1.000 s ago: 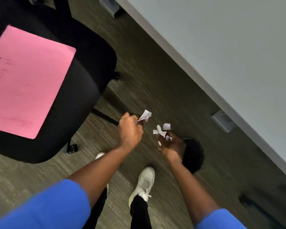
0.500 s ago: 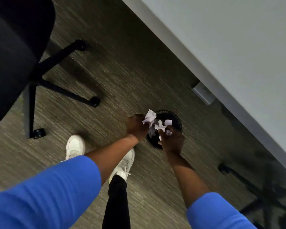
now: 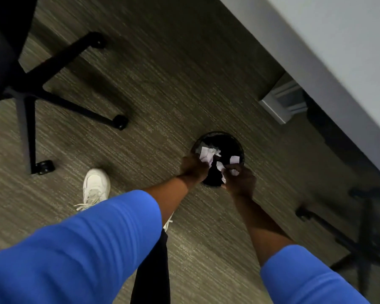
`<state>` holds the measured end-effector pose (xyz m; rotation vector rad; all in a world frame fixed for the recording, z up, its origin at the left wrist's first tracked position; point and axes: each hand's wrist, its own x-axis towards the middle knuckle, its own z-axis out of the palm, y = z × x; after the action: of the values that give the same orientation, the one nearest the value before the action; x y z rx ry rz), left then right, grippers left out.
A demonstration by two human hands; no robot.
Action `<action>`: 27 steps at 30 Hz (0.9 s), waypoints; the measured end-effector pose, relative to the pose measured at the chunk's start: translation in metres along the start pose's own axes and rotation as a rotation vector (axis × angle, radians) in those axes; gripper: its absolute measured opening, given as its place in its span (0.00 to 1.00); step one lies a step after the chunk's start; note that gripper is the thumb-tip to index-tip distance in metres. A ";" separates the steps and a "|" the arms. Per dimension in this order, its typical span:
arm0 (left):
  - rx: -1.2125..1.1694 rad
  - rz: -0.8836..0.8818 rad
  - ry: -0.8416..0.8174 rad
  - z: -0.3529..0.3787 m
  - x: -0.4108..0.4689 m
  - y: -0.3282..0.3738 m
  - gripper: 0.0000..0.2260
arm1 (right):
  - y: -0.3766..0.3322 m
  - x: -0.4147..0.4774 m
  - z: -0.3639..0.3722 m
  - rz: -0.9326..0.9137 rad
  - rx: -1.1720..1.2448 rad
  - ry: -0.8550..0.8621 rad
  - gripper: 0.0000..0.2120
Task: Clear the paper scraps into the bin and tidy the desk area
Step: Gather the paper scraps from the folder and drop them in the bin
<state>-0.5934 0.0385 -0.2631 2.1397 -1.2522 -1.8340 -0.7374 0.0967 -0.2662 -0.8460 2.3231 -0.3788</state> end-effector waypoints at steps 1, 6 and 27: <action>-0.011 -0.028 -0.023 0.003 0.004 -0.003 0.17 | 0.002 0.001 0.000 0.001 0.008 -0.017 0.04; -0.062 -0.101 -0.128 0.019 0.012 -0.006 0.19 | 0.009 0.004 0.000 0.079 0.176 -0.121 0.11; -0.344 -0.104 -0.259 -0.026 0.008 -0.018 0.09 | -0.037 -0.022 -0.001 -0.090 0.058 -0.074 0.17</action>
<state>-0.5622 0.0347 -0.2711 1.8614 -0.7925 -2.2339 -0.7071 0.0830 -0.2385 -0.9233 2.2004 -0.4437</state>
